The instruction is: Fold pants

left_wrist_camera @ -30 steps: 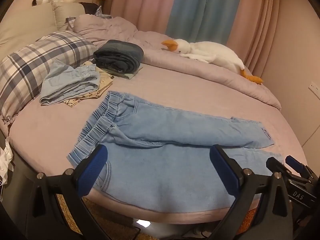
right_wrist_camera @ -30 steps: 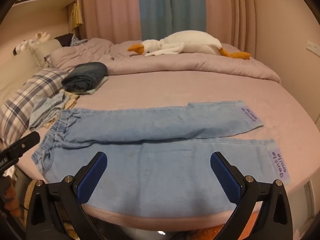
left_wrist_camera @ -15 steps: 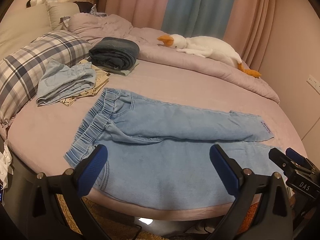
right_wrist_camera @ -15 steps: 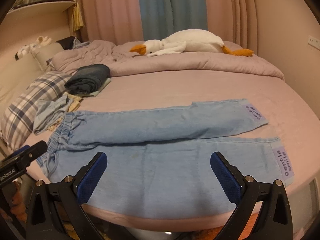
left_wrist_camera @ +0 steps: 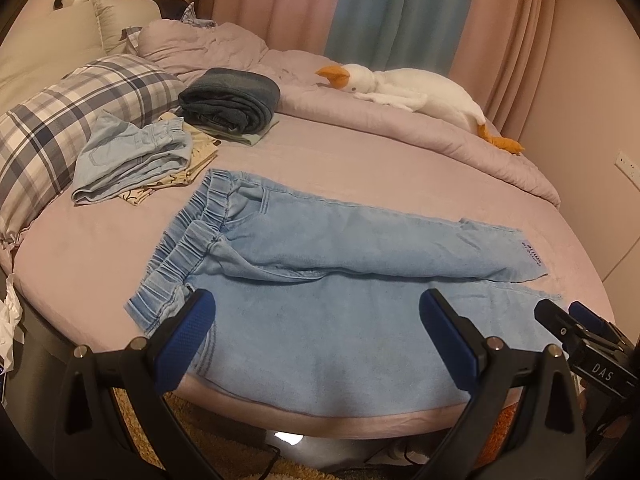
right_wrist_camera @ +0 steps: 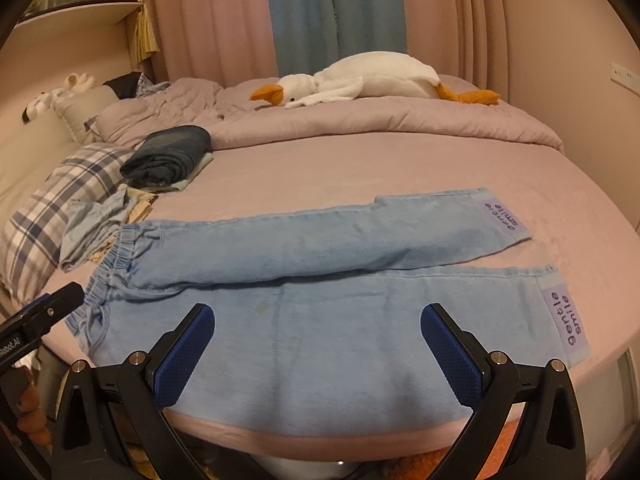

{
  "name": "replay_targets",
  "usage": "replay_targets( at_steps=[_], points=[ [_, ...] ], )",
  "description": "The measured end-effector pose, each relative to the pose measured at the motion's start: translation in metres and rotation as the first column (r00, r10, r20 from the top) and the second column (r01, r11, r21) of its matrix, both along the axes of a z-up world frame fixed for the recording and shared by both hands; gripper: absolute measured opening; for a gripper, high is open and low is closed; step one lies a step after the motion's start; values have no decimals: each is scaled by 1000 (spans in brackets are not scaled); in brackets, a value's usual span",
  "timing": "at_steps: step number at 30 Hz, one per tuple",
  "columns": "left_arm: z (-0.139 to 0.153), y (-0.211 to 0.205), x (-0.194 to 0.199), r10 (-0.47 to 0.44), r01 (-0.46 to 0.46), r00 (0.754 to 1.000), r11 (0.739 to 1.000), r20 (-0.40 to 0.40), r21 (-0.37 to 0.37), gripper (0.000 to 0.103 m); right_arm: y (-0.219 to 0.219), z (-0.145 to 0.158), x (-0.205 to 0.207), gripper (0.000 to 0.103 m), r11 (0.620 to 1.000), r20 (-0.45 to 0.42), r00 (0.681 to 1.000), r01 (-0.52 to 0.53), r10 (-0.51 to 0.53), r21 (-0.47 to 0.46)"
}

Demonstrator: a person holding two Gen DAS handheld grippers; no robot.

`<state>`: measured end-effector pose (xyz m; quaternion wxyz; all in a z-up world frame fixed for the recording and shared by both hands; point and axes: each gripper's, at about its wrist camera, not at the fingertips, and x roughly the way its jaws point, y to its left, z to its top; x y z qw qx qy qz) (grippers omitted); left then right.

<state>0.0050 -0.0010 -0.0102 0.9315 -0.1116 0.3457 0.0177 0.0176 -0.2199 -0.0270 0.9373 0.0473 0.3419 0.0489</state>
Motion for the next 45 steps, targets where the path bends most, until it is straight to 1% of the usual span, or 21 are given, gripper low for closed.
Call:
replay_targets(
  at_steps=[5, 8, 13, 17, 22, 25, 29, 37, 40, 45],
  points=[
    [0, -1, 0, -8, 8, 1000, 1000, 2, -2, 102, -1, -1, 0, 102, 1000, -6, 1000, 3, -3, 2],
    [0, -1, -1, -16, 17, 1000, 1000, 2, -20, 102, -1, -1, 0, 102, 1000, -7, 1000, 5, -5, 3],
    [1, 0, 0, -10, 10, 1000, 1000, 4, -22, 102, -3, -1, 1, 102, 1000, -10, 1000, 8, -8, 6],
    [0, 0, 1, -11, 11, 1000, 1000, -4, -28, 102, -4, -2, 2, 102, 1000, -20, 1000, -3, 4, 29],
    [2, 1, -1, -22, 22, 1000, 999, 7, -45, 102, -5, -3, 2, 102, 1000, -23, 1000, 2, -1, 29],
    [3, -1, -2, -30, 31, 999, 999, 14, -34, 102, -6, -3, 3, 102, 999, -27, 1000, 5, -4, 32],
    [4, -3, -2, -38, 39, 999, 998, 15, -40, 102, -6, -3, 3, 102, 999, -28, 1000, 10, -10, 30],
    [3, -3, 0, -33, 33, 999, 999, 4, -29, 101, -6, -4, 4, 102, 999, -35, 999, 10, -9, 37],
    [2, -3, 0, -34, 34, 999, 999, 1, -37, 101, -7, -5, 4, 102, 999, -40, 999, 17, -16, 41],
    [0, -2, 0, -23, 23, 1000, 1000, -9, -21, 101, -8, -7, 4, 102, 999, -44, 999, 32, -31, 28]
  ],
)
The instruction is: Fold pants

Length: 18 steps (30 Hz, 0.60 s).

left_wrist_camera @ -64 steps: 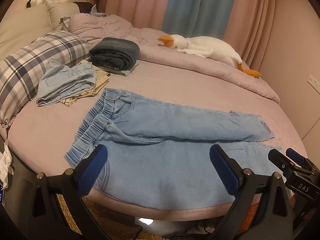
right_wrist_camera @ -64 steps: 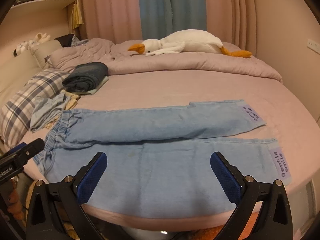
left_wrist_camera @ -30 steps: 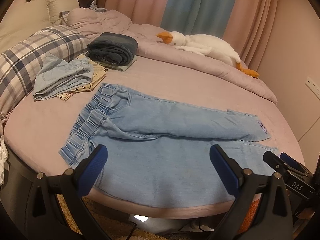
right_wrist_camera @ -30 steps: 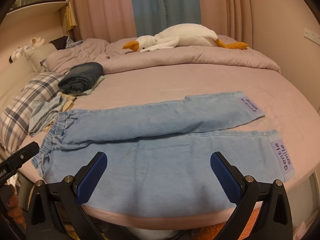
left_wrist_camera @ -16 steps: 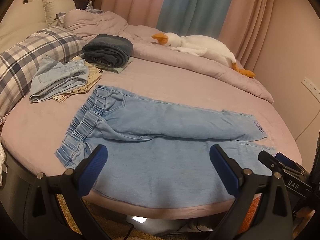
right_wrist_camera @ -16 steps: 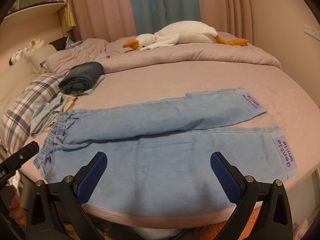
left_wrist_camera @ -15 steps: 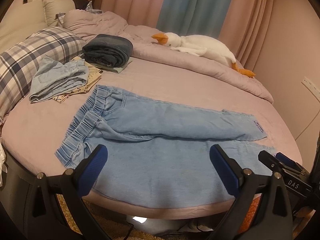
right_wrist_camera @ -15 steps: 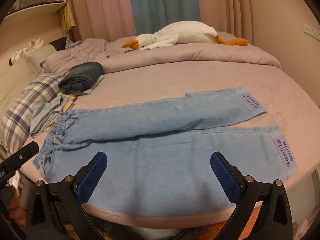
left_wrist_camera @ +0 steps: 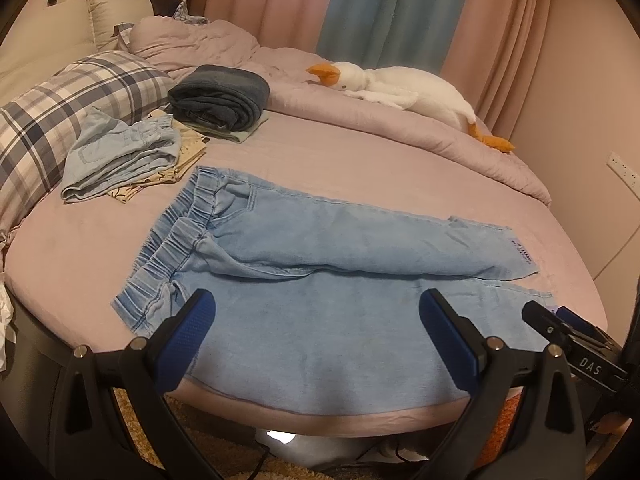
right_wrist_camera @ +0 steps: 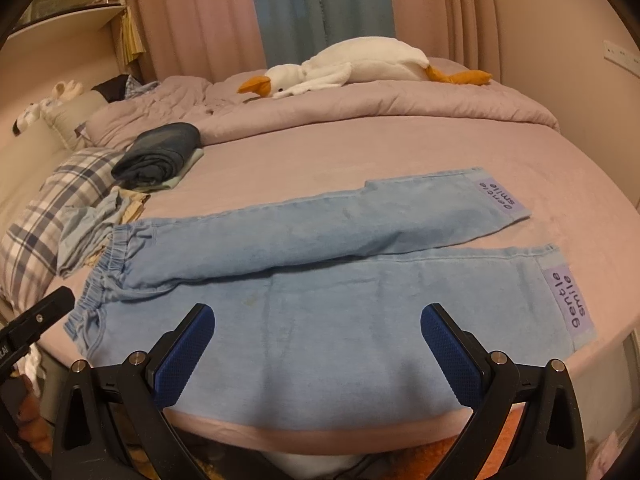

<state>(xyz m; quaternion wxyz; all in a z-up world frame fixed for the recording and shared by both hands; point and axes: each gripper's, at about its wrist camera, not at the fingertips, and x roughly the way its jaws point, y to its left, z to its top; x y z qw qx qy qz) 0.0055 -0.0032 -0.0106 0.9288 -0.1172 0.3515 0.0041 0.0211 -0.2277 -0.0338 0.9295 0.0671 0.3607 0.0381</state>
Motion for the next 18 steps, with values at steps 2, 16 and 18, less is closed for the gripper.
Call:
replay_targets(
  at_steps=[2, 16, 18],
  points=[
    [-2, 0, 1, -2, 2, 1000, 1000, -8, -4, 101, -1, 0, 0, 102, 1000, -1, 1000, 1, -1, 0],
    [-6, -7, 5, -24, 24, 999, 1000, -31, -4, 101, -7, 0, 2, 102, 1000, -8, 1000, 18, -17, 4],
    [-7, -7, 5, -25, 25, 999, 1000, -37, -6, 101, -7, 1, 2, 102, 1000, -8, 1000, 19, -19, 4]
  ],
)
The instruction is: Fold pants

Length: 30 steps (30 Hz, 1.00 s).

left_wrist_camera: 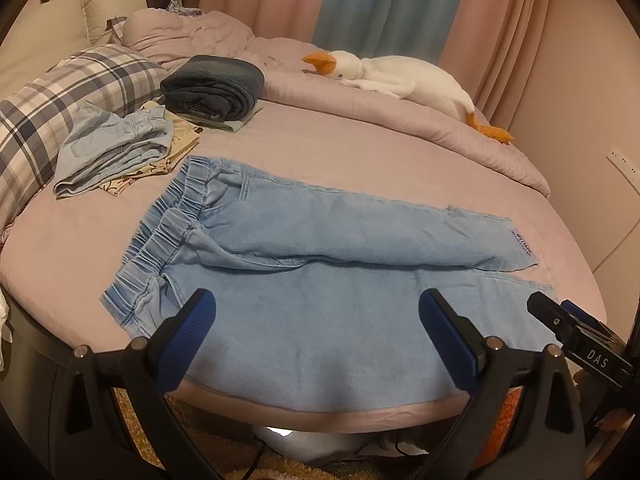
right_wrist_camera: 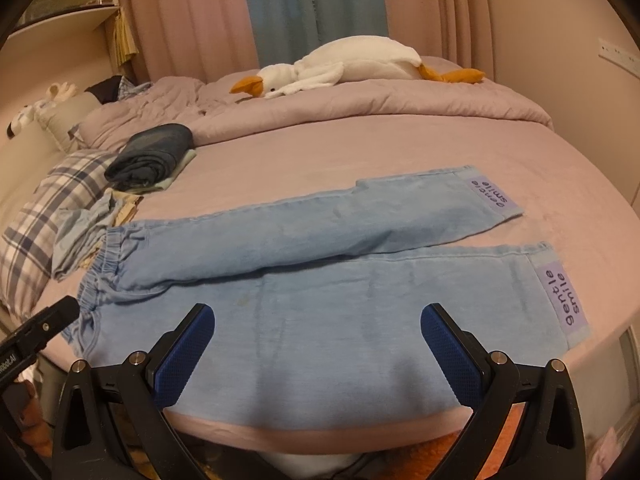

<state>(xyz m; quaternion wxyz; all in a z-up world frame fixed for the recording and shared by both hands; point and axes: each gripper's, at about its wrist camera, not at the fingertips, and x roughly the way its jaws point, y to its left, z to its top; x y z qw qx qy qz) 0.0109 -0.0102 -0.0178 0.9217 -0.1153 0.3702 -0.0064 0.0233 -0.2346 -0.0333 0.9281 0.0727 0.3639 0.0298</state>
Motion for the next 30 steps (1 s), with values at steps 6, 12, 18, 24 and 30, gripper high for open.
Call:
replay_targets(
  at_steps=[6, 12, 18, 24, 30],
  points=[
    [-2, -1, 2, -5, 5, 1000, 1000, -7, -2, 101, -2, -1, 1, 102, 1000, -4, 1000, 9, -9, 3],
    [-5, -2, 4, -11, 11, 1000, 1000, -10, 0, 101, -5, -2, 1, 102, 1000, -9, 1000, 15, -15, 6],
    [-7, 0, 5, -15, 15, 1000, 1000, -14, -7, 101, -8, -4, 3, 102, 1000, -20, 999, 29, -29, 10],
    [-9, 0, 8, -13, 13, 1000, 1000, -19, -10, 101, -12, -5, 1, 102, 999, -28, 999, 45, -45, 10],
    [-12, 12, 11, 19, -19, 1000, 1000, -20, -4, 101, -24, -7, 3, 102, 997, -36, 996, 76, -76, 16]
  ],
)
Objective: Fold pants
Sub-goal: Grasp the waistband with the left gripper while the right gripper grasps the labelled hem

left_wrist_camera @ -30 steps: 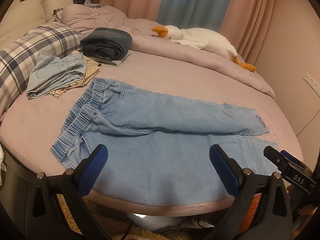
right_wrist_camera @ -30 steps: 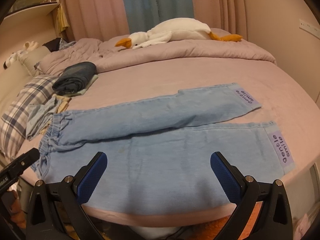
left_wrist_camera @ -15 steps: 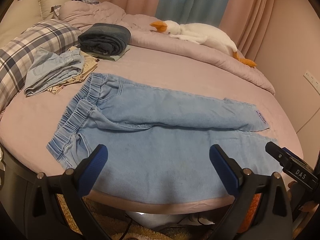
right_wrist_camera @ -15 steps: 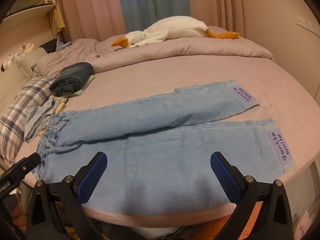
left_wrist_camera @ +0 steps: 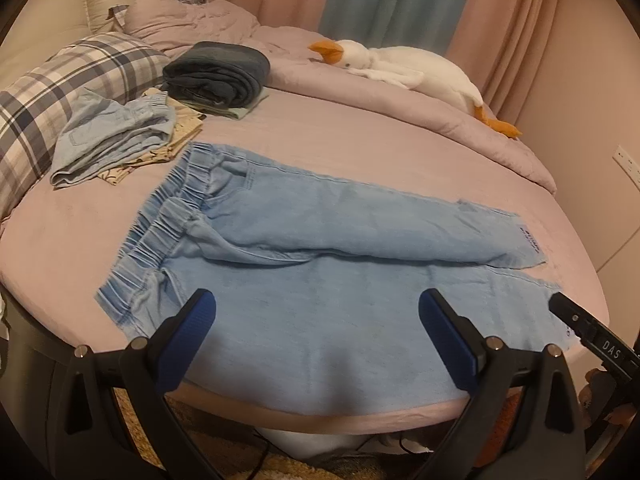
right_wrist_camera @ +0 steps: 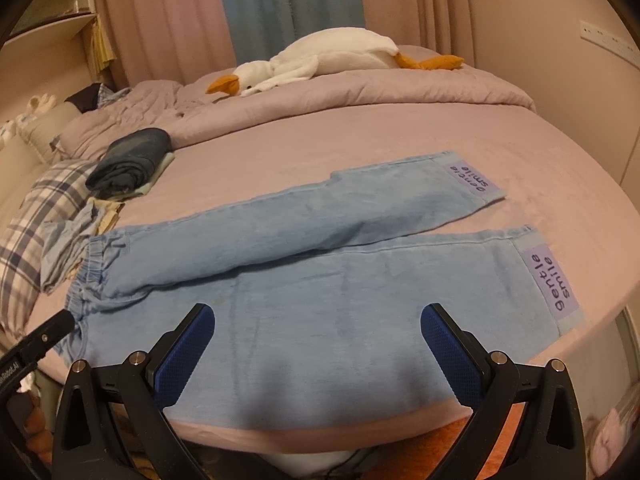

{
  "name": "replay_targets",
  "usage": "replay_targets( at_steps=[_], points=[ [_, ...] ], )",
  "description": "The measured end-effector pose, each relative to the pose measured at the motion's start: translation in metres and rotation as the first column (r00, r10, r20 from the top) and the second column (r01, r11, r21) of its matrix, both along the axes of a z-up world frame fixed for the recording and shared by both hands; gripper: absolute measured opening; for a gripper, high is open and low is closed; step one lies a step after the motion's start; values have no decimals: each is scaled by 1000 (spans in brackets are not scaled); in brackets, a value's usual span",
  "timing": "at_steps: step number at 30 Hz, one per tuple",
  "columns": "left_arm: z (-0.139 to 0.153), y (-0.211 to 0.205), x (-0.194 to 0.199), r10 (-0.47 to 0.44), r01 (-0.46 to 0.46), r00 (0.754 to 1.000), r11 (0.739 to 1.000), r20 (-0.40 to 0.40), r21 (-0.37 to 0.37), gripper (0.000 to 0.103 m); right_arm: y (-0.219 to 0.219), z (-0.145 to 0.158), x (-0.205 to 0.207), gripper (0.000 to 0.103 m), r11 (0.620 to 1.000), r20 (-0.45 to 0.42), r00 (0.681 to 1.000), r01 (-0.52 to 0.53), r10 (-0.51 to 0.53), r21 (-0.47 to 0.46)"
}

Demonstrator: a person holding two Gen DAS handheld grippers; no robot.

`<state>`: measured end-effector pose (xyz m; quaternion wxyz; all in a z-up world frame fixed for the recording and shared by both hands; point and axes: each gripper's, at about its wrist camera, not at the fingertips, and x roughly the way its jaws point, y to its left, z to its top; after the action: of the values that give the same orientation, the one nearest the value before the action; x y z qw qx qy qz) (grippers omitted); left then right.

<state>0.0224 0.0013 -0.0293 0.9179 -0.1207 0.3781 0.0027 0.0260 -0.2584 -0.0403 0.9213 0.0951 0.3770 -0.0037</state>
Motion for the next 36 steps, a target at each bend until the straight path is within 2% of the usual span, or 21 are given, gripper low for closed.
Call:
replay_targets(
  at_steps=[4, 8, 12, 14, 16, 18, 20, 23, 25, 31, 33, 36],
  points=[
    [-4, 28, 3, 91, -90, 996, 996, -7, 7, 101, -18, -5, 2, 102, 999, -7, 999, 47, -47, 25],
    [-15, 66, 5, 193, -193, 981, 981, -34, -13, 99, -54, -12, 0, 102, 990, -29, 990, 136, -135, 43],
    [-33, 98, 8, 288, -289, 954, 957, -87, 1, 94, -115, -25, -9, 102, 949, -69, 953, 301, -295, 92],
    [-42, 110, 13, 299, -303, 947, 953, -116, -24, 91, -148, -35, -16, 100, 918, -104, 926, 374, -362, 133],
    [-49, 118, 15, 297, -304, 946, 952, -134, -39, 86, -171, -43, -21, 90, 889, -139, 900, 431, -413, 153],
    [-55, 123, 19, 286, -296, 948, 954, -139, -55, 80, -190, -51, -26, 88, 861, -175, 877, 476, -448, 178],
    [-59, 128, 23, 284, -298, 948, 950, -144, -87, 76, -208, -60, -30, 80, 830, -208, 850, 521, -484, 198],
    [-70, 139, 30, 291, -315, 941, 940, -174, -131, 66, -222, -69, -35, 72, 798, -236, 831, 552, -504, 242],
    [-78, 144, 31, 299, -330, 931, 935, -207, -130, 58, -225, -74, -36, 66, 785, -250, 830, 554, -498, 276],
    [-82, 146, 26, 295, -331, 930, 931, -221, -151, 58, -218, -83, -37, 53, 770, -250, 844, 536, -475, 346],
    [-82, 144, 26, 300, -335, 929, 930, -218, -150, 54, -216, -83, -36, 46, 768, -242, 846, 533, -475, 354],
    [-83, 144, 28, 290, -328, 934, 928, -210, -176, 46, -228, -89, -37, 29, 758, -236, 842, 540, -486, 366]
  ],
)
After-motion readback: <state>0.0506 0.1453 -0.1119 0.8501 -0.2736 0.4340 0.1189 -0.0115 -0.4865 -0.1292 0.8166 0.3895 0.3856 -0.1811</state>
